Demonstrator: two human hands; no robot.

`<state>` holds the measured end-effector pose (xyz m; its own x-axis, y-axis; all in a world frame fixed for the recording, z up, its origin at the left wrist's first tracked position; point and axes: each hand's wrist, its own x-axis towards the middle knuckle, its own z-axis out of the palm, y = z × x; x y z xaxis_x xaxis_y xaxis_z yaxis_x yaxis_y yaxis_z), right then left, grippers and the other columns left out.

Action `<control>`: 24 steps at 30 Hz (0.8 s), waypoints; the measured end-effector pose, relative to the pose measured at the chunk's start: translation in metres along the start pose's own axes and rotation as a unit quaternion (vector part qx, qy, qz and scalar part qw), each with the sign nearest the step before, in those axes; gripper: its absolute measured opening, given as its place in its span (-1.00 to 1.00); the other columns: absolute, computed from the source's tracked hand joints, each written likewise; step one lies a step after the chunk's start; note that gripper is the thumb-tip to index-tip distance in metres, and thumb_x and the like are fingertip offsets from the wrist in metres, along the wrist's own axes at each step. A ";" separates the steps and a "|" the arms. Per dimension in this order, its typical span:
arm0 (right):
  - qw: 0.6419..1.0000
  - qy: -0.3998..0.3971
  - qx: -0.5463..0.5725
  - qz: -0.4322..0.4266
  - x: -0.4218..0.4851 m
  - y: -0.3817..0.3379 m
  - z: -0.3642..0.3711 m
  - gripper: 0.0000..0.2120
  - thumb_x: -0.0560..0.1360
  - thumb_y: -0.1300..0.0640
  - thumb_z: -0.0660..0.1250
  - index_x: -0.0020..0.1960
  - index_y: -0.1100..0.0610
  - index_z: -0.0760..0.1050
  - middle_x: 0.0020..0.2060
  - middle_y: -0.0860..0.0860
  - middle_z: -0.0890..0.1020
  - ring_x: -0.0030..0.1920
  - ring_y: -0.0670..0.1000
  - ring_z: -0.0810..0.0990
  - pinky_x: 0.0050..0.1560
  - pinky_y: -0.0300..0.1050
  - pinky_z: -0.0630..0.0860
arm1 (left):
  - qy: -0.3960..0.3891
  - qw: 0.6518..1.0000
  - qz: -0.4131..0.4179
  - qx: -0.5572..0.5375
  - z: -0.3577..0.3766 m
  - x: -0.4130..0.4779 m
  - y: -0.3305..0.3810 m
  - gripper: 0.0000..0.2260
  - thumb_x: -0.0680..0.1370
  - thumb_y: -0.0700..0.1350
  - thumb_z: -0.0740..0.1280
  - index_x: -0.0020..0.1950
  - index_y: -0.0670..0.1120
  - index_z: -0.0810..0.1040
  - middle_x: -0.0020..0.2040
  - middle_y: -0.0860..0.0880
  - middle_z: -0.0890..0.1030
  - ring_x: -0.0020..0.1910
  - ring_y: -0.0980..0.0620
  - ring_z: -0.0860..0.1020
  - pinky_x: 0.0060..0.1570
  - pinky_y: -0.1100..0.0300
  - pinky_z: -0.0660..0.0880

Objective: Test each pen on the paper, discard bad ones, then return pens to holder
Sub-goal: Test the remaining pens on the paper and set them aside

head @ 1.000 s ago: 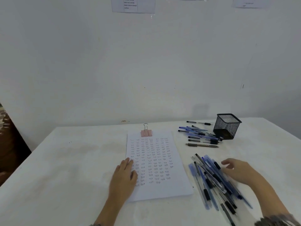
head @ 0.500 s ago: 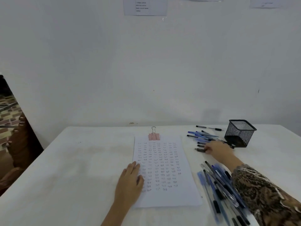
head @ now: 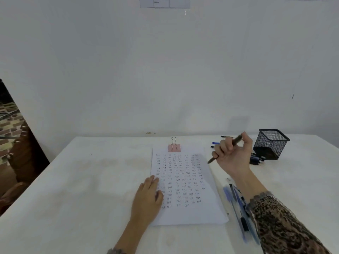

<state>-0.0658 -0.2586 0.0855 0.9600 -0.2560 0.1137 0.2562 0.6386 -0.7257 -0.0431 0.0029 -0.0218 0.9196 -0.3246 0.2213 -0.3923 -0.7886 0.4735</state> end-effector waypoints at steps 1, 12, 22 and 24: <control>1.000 0.001 0.029 -0.006 -0.005 0.005 0.001 -0.51 0.08 -0.26 0.39 -0.55 0.09 0.23 -0.59 -0.04 0.17 -0.51 -0.01 0.11 -0.46 -0.18 0.20 | 0.001 1.000 0.002 -0.003 0.000 0.000 0.000 -0.23 0.34 0.20 -0.28 0.46 -0.05 0.21 0.49 0.05 0.18 0.45 0.10 0.14 0.29 0.40 -0.14; 0.970 0.128 0.205 -0.037 -0.033 0.049 -0.018 -0.48 -0.06 -0.21 0.49 -0.52 0.09 0.24 -0.62 -0.04 0.15 -0.55 -0.02 0.05 -0.51 -0.22 0.13 | -0.011 1.000 0.009 -0.013 -0.001 0.000 0.001 -0.52 0.57 0.04 -0.02 0.47 -0.07 0.20 0.49 0.03 0.17 0.45 0.09 0.14 0.37 0.34 -0.06; 0.974 0.155 0.164 0.009 -0.029 0.058 -0.024 -0.59 0.22 0.00 0.58 -0.03 0.18 0.58 -0.52 -0.04 0.51 -0.57 -0.13 0.45 -0.58 -0.31 0.41 | -0.021 1.000 0.002 -0.003 0.000 0.001 0.000 -0.38 0.47 0.14 -0.17 0.47 -0.06 0.20 0.50 0.04 0.15 0.47 0.11 0.09 0.38 0.33 -0.13; 0.976 0.187 0.105 0.051 -0.034 0.067 -0.026 -0.60 0.57 -0.11 0.16 0.03 0.20 0.56 -0.35 0.09 0.65 -0.41 -0.01 0.61 -0.41 -0.23 0.58 | -0.022 1.000 0.001 -0.008 -0.001 0.001 0.001 -0.30 0.40 0.18 -0.22 0.46 -0.07 0.22 0.49 0.03 0.17 0.47 0.10 0.11 0.40 0.31 -0.10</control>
<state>-0.0837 -0.2260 0.0156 0.8836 -0.4050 -0.2351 0.2167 0.7986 -0.5615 -0.0429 0.0026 -0.0203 0.9184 -0.3494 0.1854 -0.3947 -0.7789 0.4873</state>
